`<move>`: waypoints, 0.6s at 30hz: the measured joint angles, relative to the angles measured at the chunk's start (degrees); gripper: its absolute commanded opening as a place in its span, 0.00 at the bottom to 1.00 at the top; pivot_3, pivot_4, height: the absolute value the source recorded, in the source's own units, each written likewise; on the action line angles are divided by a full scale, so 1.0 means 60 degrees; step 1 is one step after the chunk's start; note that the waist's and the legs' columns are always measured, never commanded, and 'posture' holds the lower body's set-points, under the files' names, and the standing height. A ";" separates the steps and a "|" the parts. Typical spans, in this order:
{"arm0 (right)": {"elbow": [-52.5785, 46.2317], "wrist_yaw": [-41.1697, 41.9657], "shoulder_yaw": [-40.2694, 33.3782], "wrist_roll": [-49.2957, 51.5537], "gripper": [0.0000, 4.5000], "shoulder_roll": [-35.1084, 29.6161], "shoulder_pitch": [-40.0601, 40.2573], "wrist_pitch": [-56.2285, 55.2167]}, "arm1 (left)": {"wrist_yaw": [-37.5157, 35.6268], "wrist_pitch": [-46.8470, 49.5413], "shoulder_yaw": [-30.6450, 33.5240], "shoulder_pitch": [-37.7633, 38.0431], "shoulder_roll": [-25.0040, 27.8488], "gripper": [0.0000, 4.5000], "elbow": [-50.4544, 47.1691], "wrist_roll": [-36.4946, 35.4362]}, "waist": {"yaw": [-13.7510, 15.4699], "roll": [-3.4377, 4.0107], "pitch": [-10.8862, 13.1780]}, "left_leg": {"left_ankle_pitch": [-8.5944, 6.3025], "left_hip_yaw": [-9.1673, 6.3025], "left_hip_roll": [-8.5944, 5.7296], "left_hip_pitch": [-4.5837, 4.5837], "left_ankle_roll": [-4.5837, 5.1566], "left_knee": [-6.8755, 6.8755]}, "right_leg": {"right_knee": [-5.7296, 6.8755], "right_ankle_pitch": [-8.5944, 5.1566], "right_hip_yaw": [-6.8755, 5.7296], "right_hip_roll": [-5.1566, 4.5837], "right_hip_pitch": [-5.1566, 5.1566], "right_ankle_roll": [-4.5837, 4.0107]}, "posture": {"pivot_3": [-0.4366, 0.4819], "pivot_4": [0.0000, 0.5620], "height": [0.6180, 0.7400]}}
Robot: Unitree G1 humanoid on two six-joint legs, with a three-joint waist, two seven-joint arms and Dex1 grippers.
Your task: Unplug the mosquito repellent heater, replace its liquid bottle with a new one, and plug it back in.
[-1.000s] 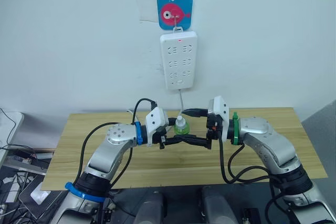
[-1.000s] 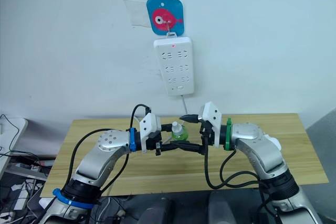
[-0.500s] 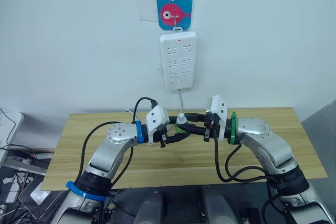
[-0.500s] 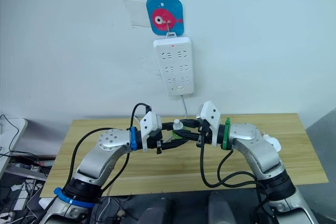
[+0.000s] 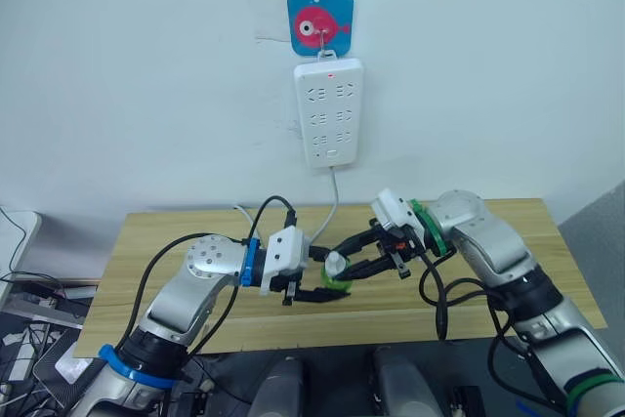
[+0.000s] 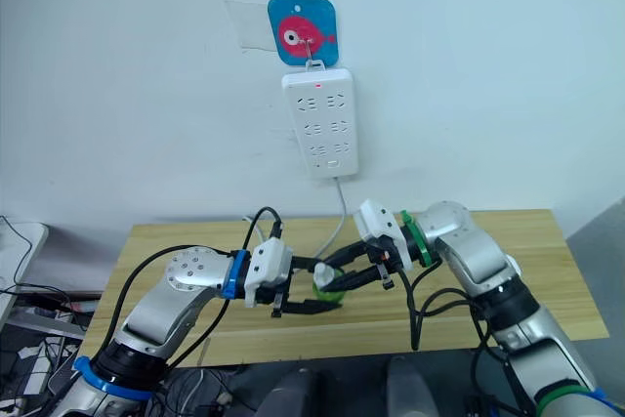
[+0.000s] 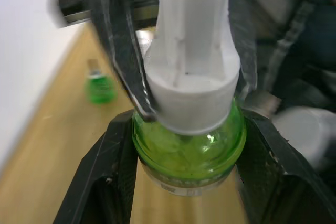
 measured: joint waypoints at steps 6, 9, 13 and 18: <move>0.1219 0.0446 0.0116 -0.0035 0.70 0.0252 -0.0727 -0.0451 | -0.0217 -0.0282 0.0006 -0.0395 -0.0064 0.50 0.0373 0.0041 | 0.0071 -0.0001 0.0001 | 0.0001 -0.0005 -0.0004 -0.0004 -0.0003 0.0002 | -0.0003 0.0000 -0.0001 -0.0006 -0.0003 -0.0001 | 0.48 0.37 1.00; 0.1304 0.0437 -0.0124 -0.0011 0.94 -0.0156 -0.0717 -0.0433 | -0.0250 -0.0291 -0.0042 -0.0343 -0.0080 0.50 0.0434 0.0049 | 0.0095 0.0000 0.0001 | 0.0002 -0.0006 -0.0004 -0.0011 -0.0005 0.0001 | -0.0015 0.0000 -0.0001 -0.0008 -0.0007 -0.0001 | 0.47 0.36 1.00; 0.1026 0.0242 -0.0744 0.0012 1.00 -0.0740 -0.0201 -0.0261 | 0.0028 -0.0261 0.0001 -0.0100 -0.0115 0.50 0.0457 0.0046 | 0.0089 0.0000 0.0001 | 0.0000 -0.0006 -0.0002 -0.0012 -0.0003 -0.0002 | -0.0016 0.0000 0.0003 -0.0010 -0.0008 -0.0001 | 0.44 0.35 1.00; -0.0366 -0.1001 -0.1576 0.0034 1.00 -0.1208 0.1055 0.0341 | 0.0775 -0.0158 0.0286 -0.0015 -0.0312 0.50 0.0725 0.0052 | 0.0087 0.0000 0.0000 | 0.0000 -0.0008 0.0002 -0.0011 -0.0002 -0.0001 | -0.0003 0.0001 0.0001 -0.0010 -0.0009 -0.0001 | 0.42 0.34 1.00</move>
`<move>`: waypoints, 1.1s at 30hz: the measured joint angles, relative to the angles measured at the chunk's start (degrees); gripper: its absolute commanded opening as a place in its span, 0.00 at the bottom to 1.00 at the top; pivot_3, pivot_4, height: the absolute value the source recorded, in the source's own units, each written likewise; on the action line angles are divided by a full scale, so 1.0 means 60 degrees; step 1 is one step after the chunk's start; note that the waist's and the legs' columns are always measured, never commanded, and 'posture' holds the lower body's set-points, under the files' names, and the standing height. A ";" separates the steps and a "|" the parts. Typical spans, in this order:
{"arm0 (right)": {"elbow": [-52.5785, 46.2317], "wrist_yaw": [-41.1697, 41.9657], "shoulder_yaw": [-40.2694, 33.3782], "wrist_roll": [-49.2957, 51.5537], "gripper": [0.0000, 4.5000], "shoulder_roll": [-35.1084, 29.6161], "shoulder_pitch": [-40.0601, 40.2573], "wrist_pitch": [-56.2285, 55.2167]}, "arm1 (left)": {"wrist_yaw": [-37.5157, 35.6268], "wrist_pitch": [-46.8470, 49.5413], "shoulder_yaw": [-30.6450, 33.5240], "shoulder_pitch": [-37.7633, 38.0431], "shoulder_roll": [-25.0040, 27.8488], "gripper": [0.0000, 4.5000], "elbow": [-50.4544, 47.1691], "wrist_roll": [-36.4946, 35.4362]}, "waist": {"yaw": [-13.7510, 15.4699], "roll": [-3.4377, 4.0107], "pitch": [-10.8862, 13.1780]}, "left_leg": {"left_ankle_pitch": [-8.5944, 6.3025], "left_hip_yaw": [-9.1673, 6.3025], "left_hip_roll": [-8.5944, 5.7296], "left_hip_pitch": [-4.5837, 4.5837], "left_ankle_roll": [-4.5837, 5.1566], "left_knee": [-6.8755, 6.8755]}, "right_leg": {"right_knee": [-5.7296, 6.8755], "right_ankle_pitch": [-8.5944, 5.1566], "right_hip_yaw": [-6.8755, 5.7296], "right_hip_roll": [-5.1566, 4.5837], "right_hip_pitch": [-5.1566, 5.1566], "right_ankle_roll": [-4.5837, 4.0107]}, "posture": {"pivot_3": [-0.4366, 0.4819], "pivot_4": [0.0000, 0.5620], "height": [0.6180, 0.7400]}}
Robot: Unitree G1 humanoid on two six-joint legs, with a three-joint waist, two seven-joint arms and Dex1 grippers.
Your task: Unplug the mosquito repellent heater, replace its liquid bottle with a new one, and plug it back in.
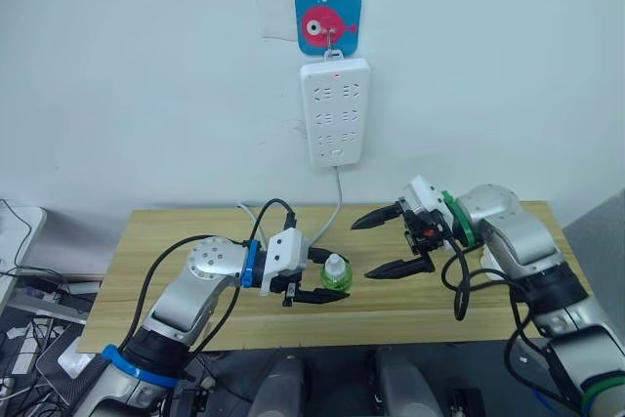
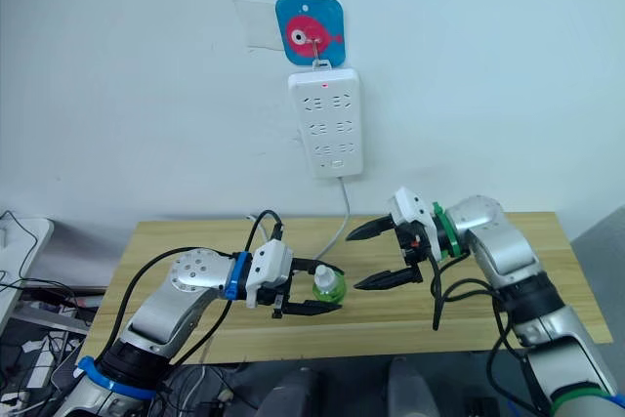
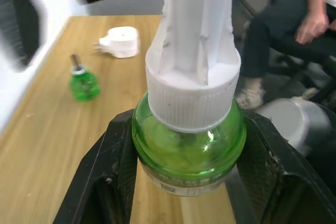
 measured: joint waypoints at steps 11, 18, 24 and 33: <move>-0.2299 -0.4144 0.0145 -0.0749 1.00 0.1843 0.1260 0.1026 | 0.0649 0.0151 0.0177 -0.0151 -0.0232 0.50 0.0322 0.0149 | -0.0040 0.0000 0.0000 | 0.0011 0.0008 0.0004 0.0003 -0.0019 0.0000 | 0.0004 0.0003 0.0004 0.0006 -0.0003 -0.0005 | 0.42 0.34 1.00; -0.2194 -0.4727 0.0363 -0.1097 1.00 0.2037 0.0962 0.1051 | 0.0647 0.0191 0.0146 -0.0355 -0.0391 0.50 0.0346 0.0199 | -0.0043 0.0000 0.0000 | 0.0015 0.0008 0.0000 0.0002 -0.0027 0.0000 | -0.0002 0.0003 0.0002 0.0006 0.0000 -0.0005 | 0.41 0.33 1.00; -0.2232 -0.4084 -0.0356 -0.0543 1.00 0.0742 0.1196 0.1124 | 0.0771 0.0188 0.0179 -0.0509 -0.0421 0.50 0.0572 0.0306 | -0.0030 -0.0001 -0.0001 | 0.0003 0.0005 -0.0005 0.0002 -0.0004 0.0000 | -0.0007 0.0003 -0.0004 0.0006 0.0007 -0.0005 | 0.41 0.32 1.00; -0.2599 -0.3195 -0.1493 0.0600 1.00 -0.0468 0.1958 0.1786 | 0.0605 0.0123 0.0180 -0.0459 -0.0355 0.50 0.0623 0.0304 | -0.0210 0.0000 -0.0001 | 0.0000 0.0021 0.0030 0.0010 0.0002 -0.0003 | 0.0001 0.0003 0.0005 0.0022 0.0006 -0.0005 | 0.39 0.32 1.00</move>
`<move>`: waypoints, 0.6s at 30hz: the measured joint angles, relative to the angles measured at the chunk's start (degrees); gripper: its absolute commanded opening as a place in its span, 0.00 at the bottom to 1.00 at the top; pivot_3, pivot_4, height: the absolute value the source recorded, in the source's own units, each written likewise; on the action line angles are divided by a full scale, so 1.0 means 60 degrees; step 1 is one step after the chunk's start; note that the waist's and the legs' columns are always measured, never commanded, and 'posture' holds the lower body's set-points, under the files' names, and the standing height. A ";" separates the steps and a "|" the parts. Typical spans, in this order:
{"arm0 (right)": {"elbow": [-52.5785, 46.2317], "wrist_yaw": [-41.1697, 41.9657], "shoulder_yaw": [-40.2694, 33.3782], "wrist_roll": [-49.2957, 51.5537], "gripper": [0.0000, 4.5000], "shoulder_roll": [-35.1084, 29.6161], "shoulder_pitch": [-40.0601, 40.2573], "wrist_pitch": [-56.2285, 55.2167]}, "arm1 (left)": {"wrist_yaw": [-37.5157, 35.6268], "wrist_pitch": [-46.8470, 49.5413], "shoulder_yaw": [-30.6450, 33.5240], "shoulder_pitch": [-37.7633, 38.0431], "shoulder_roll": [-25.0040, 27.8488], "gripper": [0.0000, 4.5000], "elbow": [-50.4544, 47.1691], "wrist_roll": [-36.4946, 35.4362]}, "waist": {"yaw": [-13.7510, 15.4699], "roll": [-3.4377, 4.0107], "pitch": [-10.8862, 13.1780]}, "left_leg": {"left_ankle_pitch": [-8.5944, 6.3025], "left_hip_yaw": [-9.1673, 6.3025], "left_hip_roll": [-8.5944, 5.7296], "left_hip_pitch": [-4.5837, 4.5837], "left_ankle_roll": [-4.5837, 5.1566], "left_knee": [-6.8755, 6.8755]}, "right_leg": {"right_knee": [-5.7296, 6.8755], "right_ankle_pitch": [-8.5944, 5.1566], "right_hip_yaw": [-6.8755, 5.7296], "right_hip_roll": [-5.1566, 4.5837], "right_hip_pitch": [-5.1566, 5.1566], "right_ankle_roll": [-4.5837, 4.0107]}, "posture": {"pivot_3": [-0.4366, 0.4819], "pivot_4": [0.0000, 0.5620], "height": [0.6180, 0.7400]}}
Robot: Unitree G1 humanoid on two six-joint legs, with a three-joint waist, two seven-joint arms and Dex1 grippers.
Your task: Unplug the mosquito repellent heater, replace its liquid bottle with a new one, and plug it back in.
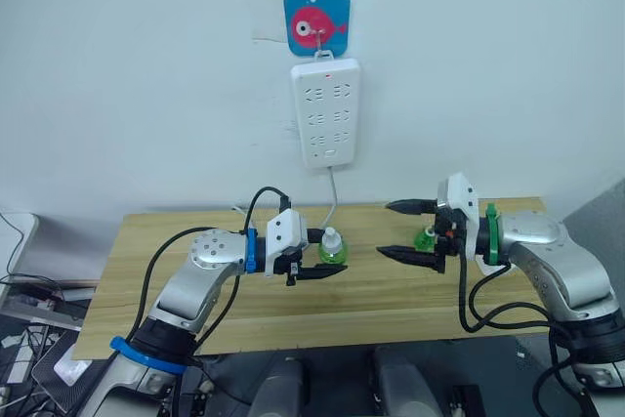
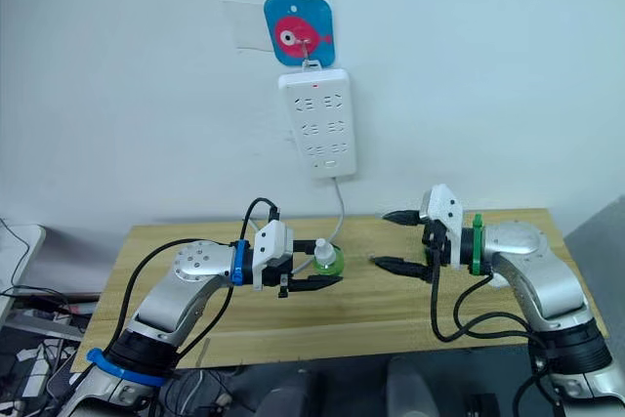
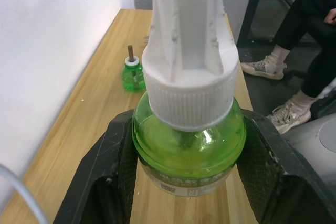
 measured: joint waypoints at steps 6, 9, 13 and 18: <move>-0.0100 -0.0519 0.0966 -0.0141 1.00 0.1245 -0.0364 0.0039 | 0.0002 -0.0004 -0.0001 -0.0133 -0.0086 0.50 0.0054 0.0010 | -0.0025 0.0000 0.0000 | 0.0002 0.0000 -0.0003 -0.0004 -0.0005 0.0003 | -0.0009 0.0000 -0.0001 -0.0001 -0.0001 0.0000 | 0.40 0.32 1.00; -0.0019 -0.0975 0.1584 -0.0559 1.00 0.1989 -0.0601 -0.0080 | -0.0001 -0.0003 -0.0012 -0.0228 -0.0131 0.50 0.0082 0.0024 | -0.0022 0.0000 0.0000 | 0.0008 0.0001 -0.0004 -0.0004 -0.0016 0.0003 | -0.0007 0.0001 0.0000 -0.0003 -0.0004 0.0000 | 0.40 0.32 1.00; 0.0245 -0.1430 0.1770 -0.0963 1.00 0.2291 -0.0758 -0.0228 | -0.0002 -0.0001 -0.0013 -0.0255 -0.0136 0.50 0.0081 0.0024 | -0.0017 0.0000 0.0000 | 0.0016 0.0001 -0.0010 -0.0004 -0.0029 0.0003 | -0.0008 0.0001 0.0002 -0.0005 -0.0004 0.0000 | 0.41 0.32 1.00; 0.0354 -0.1314 0.1266 -0.0786 1.00 0.1660 -0.0743 -0.0125 | 0.0046 0.0030 0.0008 -0.0135 -0.0109 0.50 0.0070 0.0026 | 0.0010 0.0000 0.0000 | 0.0013 0.0000 -0.0015 -0.0005 -0.0024 0.0003 | -0.0009 0.0001 0.0002 -0.0007 -0.0003 0.0000 | 0.40 0.32 1.00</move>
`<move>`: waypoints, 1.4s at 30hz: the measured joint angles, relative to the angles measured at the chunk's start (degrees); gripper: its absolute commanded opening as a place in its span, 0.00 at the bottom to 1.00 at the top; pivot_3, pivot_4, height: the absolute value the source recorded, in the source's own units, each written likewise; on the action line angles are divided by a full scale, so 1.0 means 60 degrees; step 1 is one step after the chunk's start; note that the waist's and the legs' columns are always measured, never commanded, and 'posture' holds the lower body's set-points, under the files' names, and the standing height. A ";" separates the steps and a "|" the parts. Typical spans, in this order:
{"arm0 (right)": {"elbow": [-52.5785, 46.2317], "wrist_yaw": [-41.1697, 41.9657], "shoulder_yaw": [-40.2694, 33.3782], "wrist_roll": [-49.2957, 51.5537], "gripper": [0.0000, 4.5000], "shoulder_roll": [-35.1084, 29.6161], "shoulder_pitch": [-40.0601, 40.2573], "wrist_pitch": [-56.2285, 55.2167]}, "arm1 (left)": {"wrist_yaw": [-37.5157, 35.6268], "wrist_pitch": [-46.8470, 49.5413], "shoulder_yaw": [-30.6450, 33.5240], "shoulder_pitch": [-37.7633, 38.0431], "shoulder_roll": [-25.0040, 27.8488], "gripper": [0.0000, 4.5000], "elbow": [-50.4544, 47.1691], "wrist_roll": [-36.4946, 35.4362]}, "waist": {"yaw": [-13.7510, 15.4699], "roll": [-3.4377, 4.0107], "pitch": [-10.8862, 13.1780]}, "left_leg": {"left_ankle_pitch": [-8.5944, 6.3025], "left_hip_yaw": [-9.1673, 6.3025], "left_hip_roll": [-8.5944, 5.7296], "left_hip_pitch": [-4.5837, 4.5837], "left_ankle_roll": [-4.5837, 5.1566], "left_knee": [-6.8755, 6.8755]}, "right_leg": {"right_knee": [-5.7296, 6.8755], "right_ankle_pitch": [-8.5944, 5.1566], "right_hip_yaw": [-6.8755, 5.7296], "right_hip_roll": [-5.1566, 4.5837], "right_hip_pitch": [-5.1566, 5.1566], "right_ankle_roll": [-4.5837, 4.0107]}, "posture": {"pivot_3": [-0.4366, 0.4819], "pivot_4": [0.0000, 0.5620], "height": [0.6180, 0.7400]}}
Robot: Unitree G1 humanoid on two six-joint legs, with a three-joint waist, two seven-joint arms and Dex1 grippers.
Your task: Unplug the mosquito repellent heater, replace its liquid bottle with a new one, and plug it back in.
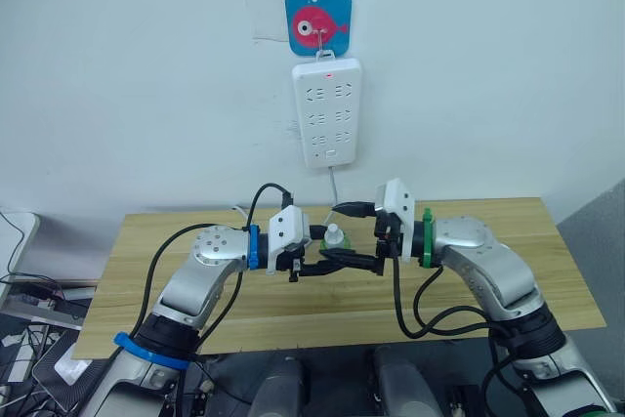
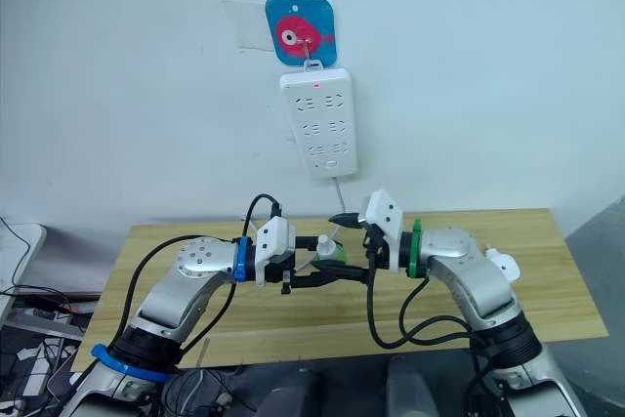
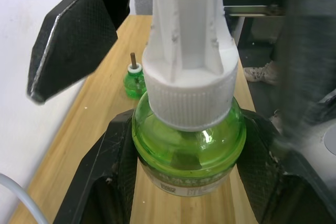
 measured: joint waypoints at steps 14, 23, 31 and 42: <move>-0.0658 0.1163 -0.1222 0.1877 0.92 -0.1239 0.0250 0.1170 | -0.0236 -0.0056 -0.0012 -0.0047 0.0089 0.50 0.0084 0.0016 | -0.0061 0.0000 0.0000 | -0.0013 0.0004 0.0013 0.0001 0.0023 -0.0001 | 0.0004 0.0000 -0.0001 0.0005 0.0001 0.0000 | 0.37 0.31 1.00; -0.0809 0.0759 -0.0291 0.1447 0.65 -0.0513 0.0003 0.1012 | -0.0286 -0.0055 -0.0036 -0.0200 0.0015 0.50 0.0118 0.0048 | -0.0052 0.0000 -0.0001 | -0.0011 0.0003 0.0008 0.0000 0.0020 0.0000 | 0.0004 0.0000 -0.0001 0.0002 -0.0001 0.0000 | 0.39 0.31 1.00; -0.0690 0.0567 0.0061 0.1077 0.65 0.0056 -0.0323 0.0838 | -0.0282 0.0006 -0.0047 -0.0151 0.0017 0.50 0.0039 0.0050 | -0.0043 0.0000 -0.0001 | -0.0011 0.0000 0.0008 0.0000 0.0019 0.0000 | 0.0006 0.0000 -0.0003 0.0003 -0.0003 0.0000 | 0.41 0.31 1.00; -0.0242 0.0656 0.0283 0.0689 0.13 0.0219 -0.0405 0.0355 | -0.0233 0.0057 -0.0047 -0.0002 0.0042 0.50 0.0002 0.0088 | -0.0035 0.0000 0.0000 | -0.0011 0.0001 0.0008 0.0000 0.0019 0.0000 | 0.0006 0.0000 0.0000 0.0002 -0.0005 0.0000 | 0.41 0.32 1.00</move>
